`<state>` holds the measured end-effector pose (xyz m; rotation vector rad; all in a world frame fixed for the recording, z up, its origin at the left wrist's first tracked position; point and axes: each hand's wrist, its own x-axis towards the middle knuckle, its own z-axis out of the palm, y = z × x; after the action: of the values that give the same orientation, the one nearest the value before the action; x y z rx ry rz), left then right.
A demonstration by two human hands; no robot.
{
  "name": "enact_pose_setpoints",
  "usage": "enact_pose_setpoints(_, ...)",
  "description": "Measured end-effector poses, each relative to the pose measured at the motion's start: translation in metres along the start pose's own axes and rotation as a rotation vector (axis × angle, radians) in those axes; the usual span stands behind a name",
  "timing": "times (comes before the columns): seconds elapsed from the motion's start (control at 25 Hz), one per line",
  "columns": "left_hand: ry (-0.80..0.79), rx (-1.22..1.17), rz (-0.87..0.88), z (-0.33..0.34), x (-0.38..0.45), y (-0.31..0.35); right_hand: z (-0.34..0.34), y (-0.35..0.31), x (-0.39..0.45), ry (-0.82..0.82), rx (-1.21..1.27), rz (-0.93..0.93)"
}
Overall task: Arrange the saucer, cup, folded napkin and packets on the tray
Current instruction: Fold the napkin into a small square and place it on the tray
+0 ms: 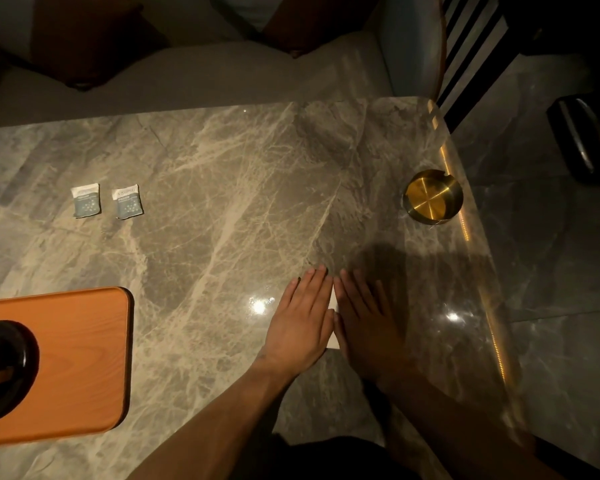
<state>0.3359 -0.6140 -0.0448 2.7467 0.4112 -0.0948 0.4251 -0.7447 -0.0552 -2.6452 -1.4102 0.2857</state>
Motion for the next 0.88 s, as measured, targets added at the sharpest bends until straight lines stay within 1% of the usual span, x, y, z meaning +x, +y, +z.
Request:
enact_pose_setpoints(0.12,-0.070,0.089,-0.011,0.015,-0.004,-0.004,0.005,0.010,-0.001,-0.026,0.000,0.018)
enact_pose_setpoints(0.28,-0.098,0.145,-0.011,0.023,-0.004,-0.008,0.013,0.018,0.000,-0.004,-0.009,-0.013)
enact_pose_setpoints(0.48,-0.149,0.112,-0.012,0.026,-0.001,-0.010,0.026,0.022,0.000,-0.007,-0.001,-0.011)
enact_pose_setpoints(0.72,-0.226,0.114,-0.015,0.011,0.000,-0.010,0.004,0.016,0.002,-0.080,0.007,0.000)
enact_pose_setpoints(0.76,-0.212,0.096,-0.052,0.007,-0.002,-0.009,-0.002,0.014,0.003,-0.093,-0.005,-0.005)
enact_pose_setpoints(0.84,-0.154,0.052,-0.207,-0.001,-0.010,-0.005,-0.013,0.014,0.014,-0.141,-0.019,0.004)
enact_pose_setpoints(0.88,-0.100,0.031,-0.287,-0.004,-0.016,-0.001,-0.019,0.015,0.020,-0.181,-0.018,0.020)
